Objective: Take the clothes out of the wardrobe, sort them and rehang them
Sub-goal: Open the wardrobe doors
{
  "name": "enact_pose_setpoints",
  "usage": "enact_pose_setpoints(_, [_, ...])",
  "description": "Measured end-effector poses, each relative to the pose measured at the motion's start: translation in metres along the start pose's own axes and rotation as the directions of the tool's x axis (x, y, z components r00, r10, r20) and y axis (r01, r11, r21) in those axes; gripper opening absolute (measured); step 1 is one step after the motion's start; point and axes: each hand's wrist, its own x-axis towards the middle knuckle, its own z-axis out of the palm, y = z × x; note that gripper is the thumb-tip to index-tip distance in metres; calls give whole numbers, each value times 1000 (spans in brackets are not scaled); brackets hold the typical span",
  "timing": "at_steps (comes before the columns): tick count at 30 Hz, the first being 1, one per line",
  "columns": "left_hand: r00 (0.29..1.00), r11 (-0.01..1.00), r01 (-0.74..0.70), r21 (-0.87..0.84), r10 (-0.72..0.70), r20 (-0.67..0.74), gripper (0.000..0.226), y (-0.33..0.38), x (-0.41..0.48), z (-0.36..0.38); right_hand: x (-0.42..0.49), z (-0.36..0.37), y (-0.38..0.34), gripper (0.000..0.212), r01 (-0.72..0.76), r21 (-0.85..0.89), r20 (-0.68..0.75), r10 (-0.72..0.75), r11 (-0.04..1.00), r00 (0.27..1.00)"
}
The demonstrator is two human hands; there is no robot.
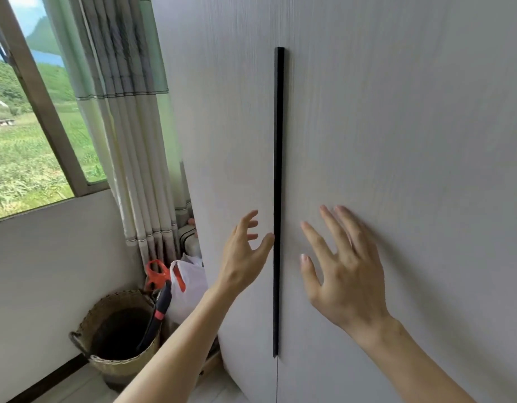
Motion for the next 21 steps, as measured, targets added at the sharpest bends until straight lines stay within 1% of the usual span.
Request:
enact_pose_setpoints(3, [999,996,-27,-88,23,-47,50,0,23,16,20,24,-3,53,11,-114,-11,-12,993,1000])
enact_pose_setpoints(4, [997,994,-35,-104,29,-65,46,0,26,20,23,33,-3,56,11,-171,0,-11,985,1000])
enact_pose_setpoints(6, [995,993,-53,-110,44,-85,35,-2,31,24,23,51,-3,61,29,-344,16,-26,938,1000])
enact_pose_setpoints(7, [996,993,-57,-102,49,-72,30,-4,34,25,22,60,-1,63,37,-431,7,-37,902,999])
enact_pose_setpoints(9, [998,996,-66,-52,65,-18,22,-9,38,26,19,72,2,67,38,-525,-29,-62,850,998])
enact_pose_setpoints(11, [995,995,-95,-11,95,12,19,-12,39,25,18,77,5,71,44,-571,-46,-85,819,995])
enact_pose_setpoints(14, [993,993,-115,-9,115,12,18,-14,36,24,18,78,6,72,48,-612,-42,-94,789,995])
enact_pose_setpoints(21, [989,991,-133,5,132,70,13,-15,28,7,19,79,-7,64,-12,-590,-32,-8,807,999])
